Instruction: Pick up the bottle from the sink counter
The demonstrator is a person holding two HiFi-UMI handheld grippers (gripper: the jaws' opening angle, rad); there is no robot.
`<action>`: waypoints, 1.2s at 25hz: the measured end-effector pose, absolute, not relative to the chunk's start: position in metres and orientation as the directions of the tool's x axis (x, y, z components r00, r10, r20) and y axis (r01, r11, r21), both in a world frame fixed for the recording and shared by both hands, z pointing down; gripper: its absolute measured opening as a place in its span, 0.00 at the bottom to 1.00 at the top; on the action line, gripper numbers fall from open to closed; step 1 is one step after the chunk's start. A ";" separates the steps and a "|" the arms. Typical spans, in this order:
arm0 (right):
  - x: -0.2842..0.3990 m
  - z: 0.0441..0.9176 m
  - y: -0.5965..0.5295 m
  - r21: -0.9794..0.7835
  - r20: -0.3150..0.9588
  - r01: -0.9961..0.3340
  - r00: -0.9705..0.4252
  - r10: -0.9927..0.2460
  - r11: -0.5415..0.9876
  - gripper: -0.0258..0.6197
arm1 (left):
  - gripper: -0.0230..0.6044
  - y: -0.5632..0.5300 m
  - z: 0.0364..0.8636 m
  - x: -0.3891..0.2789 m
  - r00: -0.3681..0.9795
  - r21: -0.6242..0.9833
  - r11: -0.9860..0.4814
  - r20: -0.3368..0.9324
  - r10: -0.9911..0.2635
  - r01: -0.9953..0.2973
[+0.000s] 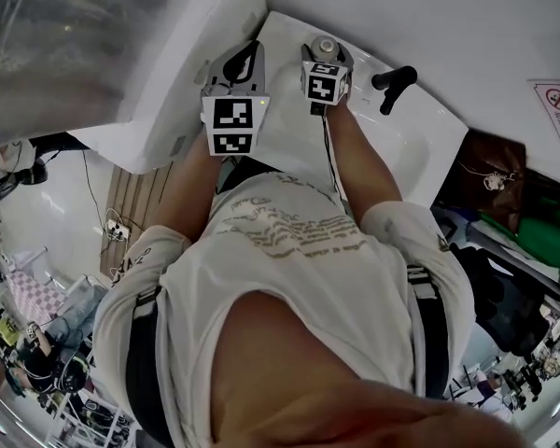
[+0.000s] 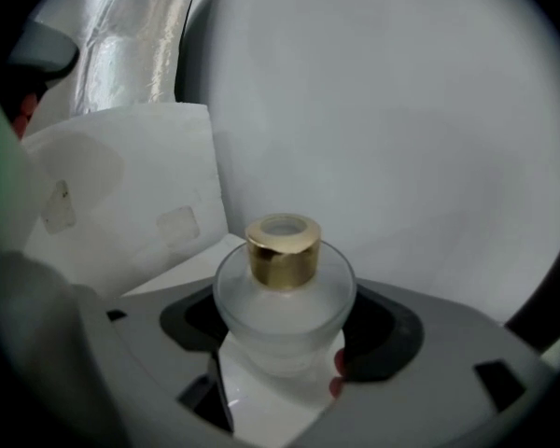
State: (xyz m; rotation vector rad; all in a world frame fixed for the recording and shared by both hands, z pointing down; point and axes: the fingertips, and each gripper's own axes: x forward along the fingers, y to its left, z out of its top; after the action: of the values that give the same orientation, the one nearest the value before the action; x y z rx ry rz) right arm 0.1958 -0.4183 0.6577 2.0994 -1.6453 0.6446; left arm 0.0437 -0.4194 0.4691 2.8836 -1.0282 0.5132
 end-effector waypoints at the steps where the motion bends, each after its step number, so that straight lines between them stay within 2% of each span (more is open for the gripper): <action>1: 0.196 0.653 -0.416 0.021 0.582 -0.971 0.205 -0.787 -0.237 0.53 | 0.06 -0.420 0.468 0.044 0.730 -0.071 -0.783 0.317 -0.606 -0.618; 8: 0.196 0.598 -0.403 -0.004 0.517 -0.969 0.210 -0.830 -0.248 0.53 | 0.06 -0.422 0.458 0.060 0.771 -0.050 -0.812 0.287 -0.569 -0.581; 12: 0.200 0.559 -0.398 0.021 0.457 -0.962 0.250 -0.853 -0.271 0.53 | 0.06 -0.424 0.451 0.075 0.802 -0.040 -0.838 0.268 -0.533 -0.544; 18: 0.207 0.492 -0.381 -0.043 0.349 -0.937 0.311 -0.884 -0.346 0.53 | 0.06 -0.419 0.446 0.095 0.841 -0.013 -0.872 0.258 -0.476 -0.490; 24: 0.215 0.433 -0.353 -0.013 0.250 -0.906 0.407 -0.878 -0.424 0.53 | 0.06 -0.411 0.433 0.110 0.883 0.001 -0.908 0.234 -0.407 -0.419; 30: 0.242 0.427 -0.313 -0.002 0.218 -0.857 0.503 -0.836 -0.516 0.53 | 0.06 -0.392 0.440 0.143 0.918 0.008 -0.941 0.221 -0.329 -0.339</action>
State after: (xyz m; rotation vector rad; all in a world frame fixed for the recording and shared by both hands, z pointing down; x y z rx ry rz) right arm 0.2417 -0.3134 0.4271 2.6304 -1.4866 0.2922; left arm 0.1428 -0.3924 0.4402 3.0317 -0.5275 0.3367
